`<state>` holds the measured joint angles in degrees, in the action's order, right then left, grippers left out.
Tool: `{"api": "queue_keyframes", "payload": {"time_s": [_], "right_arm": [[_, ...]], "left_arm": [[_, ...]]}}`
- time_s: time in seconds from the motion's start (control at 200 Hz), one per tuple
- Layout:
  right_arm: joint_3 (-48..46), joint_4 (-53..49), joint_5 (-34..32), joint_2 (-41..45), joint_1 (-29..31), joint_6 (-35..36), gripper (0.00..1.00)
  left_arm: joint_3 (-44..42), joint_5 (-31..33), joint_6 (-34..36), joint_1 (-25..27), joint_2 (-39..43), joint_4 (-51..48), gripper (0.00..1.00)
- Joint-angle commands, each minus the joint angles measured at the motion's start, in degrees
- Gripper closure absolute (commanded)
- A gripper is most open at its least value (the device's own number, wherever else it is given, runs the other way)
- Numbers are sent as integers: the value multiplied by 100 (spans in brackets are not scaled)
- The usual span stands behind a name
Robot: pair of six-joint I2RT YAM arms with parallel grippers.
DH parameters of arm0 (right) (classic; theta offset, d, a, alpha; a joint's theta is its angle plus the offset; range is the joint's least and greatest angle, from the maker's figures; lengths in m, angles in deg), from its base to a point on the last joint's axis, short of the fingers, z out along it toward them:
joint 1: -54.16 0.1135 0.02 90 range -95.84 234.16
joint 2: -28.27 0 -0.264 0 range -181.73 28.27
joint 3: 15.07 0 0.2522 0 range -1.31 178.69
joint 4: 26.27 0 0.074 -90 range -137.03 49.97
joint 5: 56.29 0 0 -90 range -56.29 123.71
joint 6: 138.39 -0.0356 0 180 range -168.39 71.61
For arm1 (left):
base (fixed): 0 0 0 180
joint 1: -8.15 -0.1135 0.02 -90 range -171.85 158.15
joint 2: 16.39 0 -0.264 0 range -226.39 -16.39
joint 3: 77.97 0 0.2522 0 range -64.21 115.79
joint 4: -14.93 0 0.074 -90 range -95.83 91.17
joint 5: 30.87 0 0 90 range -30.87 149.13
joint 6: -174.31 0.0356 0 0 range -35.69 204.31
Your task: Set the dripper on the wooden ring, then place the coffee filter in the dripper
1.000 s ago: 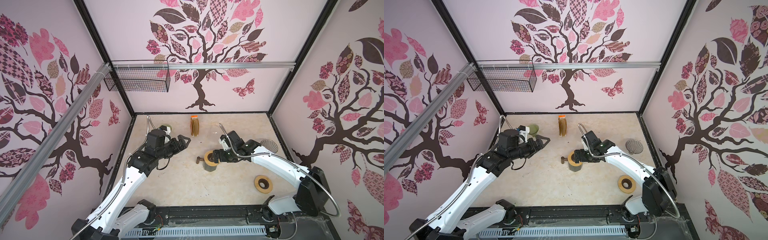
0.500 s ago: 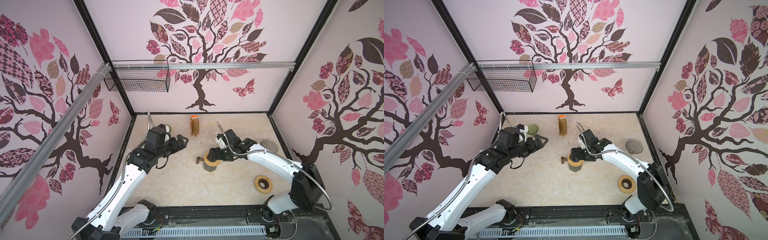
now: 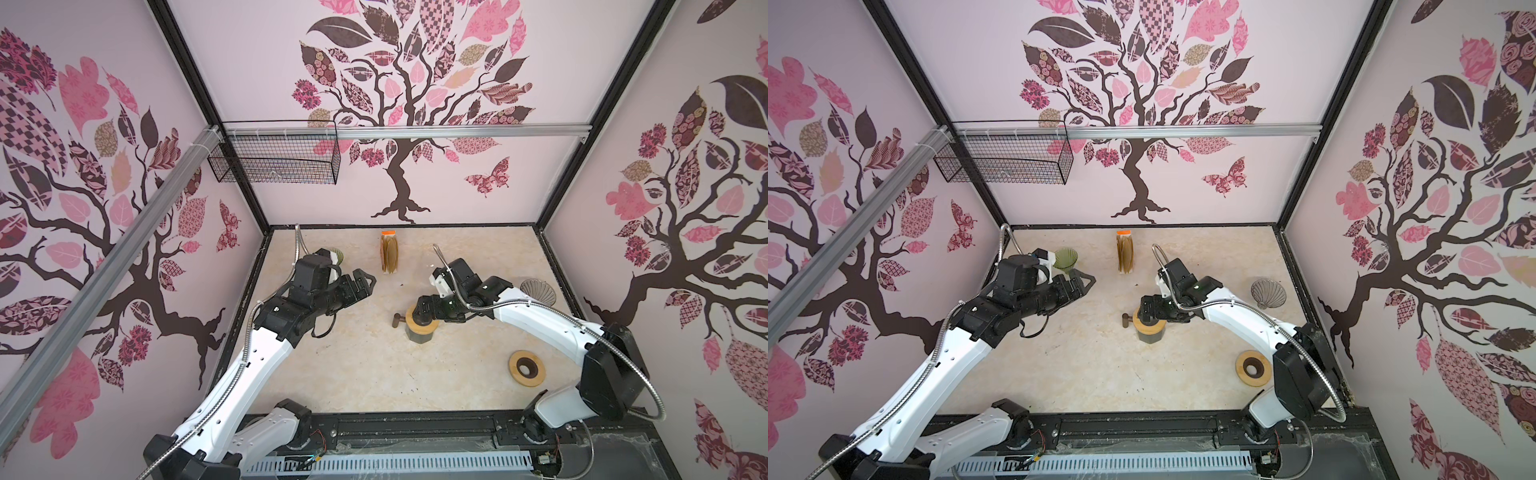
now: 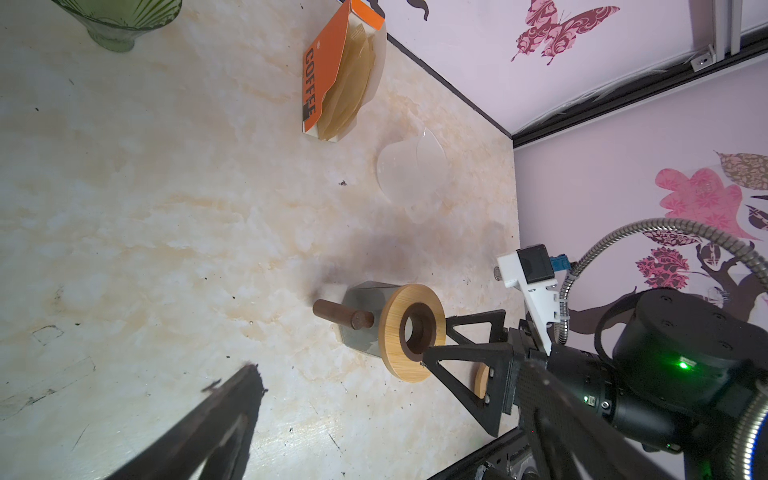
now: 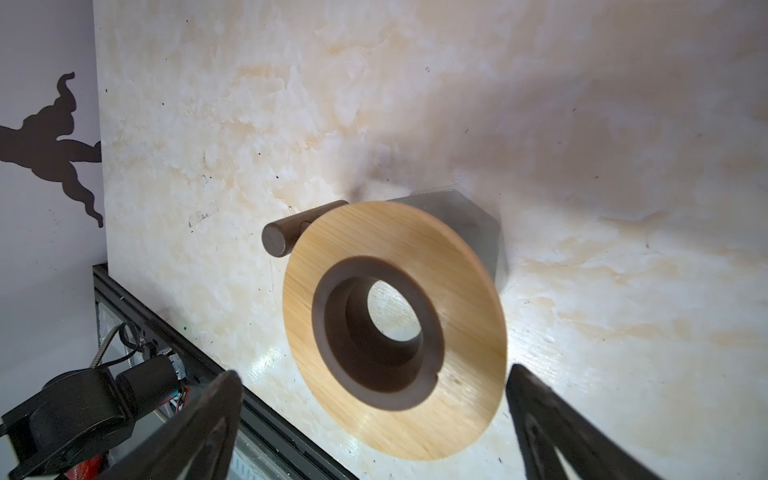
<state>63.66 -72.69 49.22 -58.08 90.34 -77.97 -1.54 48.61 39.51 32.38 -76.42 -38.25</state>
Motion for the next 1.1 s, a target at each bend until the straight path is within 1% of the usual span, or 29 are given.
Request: {"api": "queue_keyframes", "payload": {"time_s": [0.0,0.235,0.34,0.49,0.54,0.62,0.665,0.725,0.79,0.9,1.04,1.095], "right_arm": [[414,-289,-508,55,-24,91,0],[766,-689,-1326,561,-24,211,0],[906,-852,-1663,859,-26,248,0],[1034,-947,-2065,1381,-32,285,0],[1117,-1001,-2038,1521,-33,282,0],[1271,-1157,-1937,1668,-36,317,0],[1346,-1284,-1874,1744,-34,253,0],[1448,-1414,-1573,1870,-34,284,0],[1523,-1654,-1388,1981,-37,149,0],[1521,-1978,-1067,2183,-33,185,0],[1325,-2174,-1106,2547,-41,278,0],[1235,-2208,-1102,2673,-37,303,0]], "left_arm": [[-1,143,66,-55,-23,-134,2],[256,619,126,-219,-125,-561,2],[412,628,103,-480,-283,-714,2],[493,637,-166,-1077,-438,-746,2],[491,545,-278,-1293,-485,-667,2],[498,583,-542,-1630,-609,-690,2],[494,382,-617,-1867,-726,-645,2],[579,177,-627,-2086,-951,-649,2],[779,298,-618,-2144,-1234,-759,2],[1051,516,-750,-2185,-1669,-775,2],[1325,605,-942,-2202,-2274,-678,2],[1452,647,-1004,-2203,-2536,-693,4]]}}
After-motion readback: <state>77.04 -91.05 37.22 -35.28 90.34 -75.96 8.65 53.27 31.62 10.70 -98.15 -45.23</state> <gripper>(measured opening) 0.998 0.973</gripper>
